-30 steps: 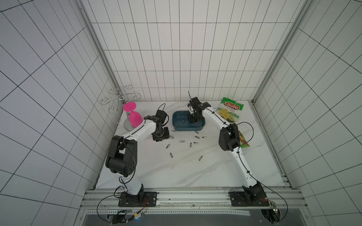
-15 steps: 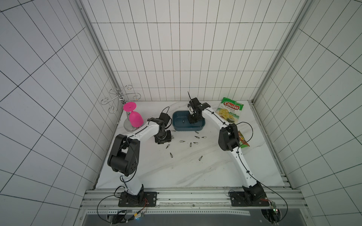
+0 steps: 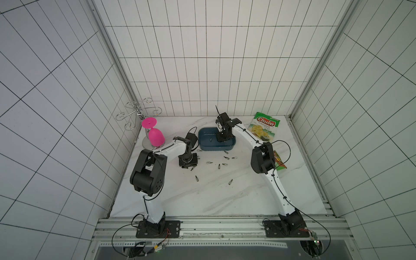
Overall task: Put the bit on the desktop into the storage box
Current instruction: Place the screwdriver bit in the storage box, then pick up the screwdriver bit from the center of the board.
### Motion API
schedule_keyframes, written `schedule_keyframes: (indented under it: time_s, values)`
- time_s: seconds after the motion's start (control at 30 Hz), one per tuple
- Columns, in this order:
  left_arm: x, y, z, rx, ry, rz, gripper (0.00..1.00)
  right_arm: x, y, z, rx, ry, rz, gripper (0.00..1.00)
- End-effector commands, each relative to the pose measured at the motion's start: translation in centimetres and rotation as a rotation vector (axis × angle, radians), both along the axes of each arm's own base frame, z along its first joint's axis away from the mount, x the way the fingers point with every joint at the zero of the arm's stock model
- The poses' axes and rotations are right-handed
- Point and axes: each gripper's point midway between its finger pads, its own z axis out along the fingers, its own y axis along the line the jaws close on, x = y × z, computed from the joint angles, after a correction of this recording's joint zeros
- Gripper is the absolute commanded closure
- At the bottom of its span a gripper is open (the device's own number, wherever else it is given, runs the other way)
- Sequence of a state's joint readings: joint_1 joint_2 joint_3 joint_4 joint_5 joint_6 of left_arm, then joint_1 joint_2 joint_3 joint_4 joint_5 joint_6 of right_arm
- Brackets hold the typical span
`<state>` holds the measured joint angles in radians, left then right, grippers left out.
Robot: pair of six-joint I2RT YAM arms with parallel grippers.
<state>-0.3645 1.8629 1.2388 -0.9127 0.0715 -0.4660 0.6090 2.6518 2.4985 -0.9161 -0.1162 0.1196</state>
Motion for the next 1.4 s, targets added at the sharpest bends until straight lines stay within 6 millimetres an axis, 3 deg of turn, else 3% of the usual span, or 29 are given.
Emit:
schedule_keyframes:
  time_s: [0.0, 0.17, 0.8, 1.1, 1.37]
  values:
    - [1.2, -0.3, -0.3, 0.009, -0.023, -0.024, 0.56, -0.4, -0.3, -0.4, -0.038, 0.000, 0.008, 0.57]
    - [1.2, -0.5, -0.7, 0.015, -0.012, -0.032, 0.56, -0.3, -0.3, 0.5, -0.033, -0.016, 0.008, 0.51]
    - [1.0, -1.1, -0.9, 0.018, -0.001, -0.042, 0.60, -0.1, -0.6, 3.0, -0.033, -0.058, 0.012, 0.50]
    - [-0.1, -1.5, -1.2, 0.039, 0.024, -0.054, 0.63, 0.1, -0.7, 5.6, -0.019, -0.100, 0.008, 0.47]
    - [-1.5, -1.6, -1.5, 0.050, 0.051, -0.053, 0.63, -0.2, -1.2, 6.8, -0.022, -0.113, 0.006, 0.47]
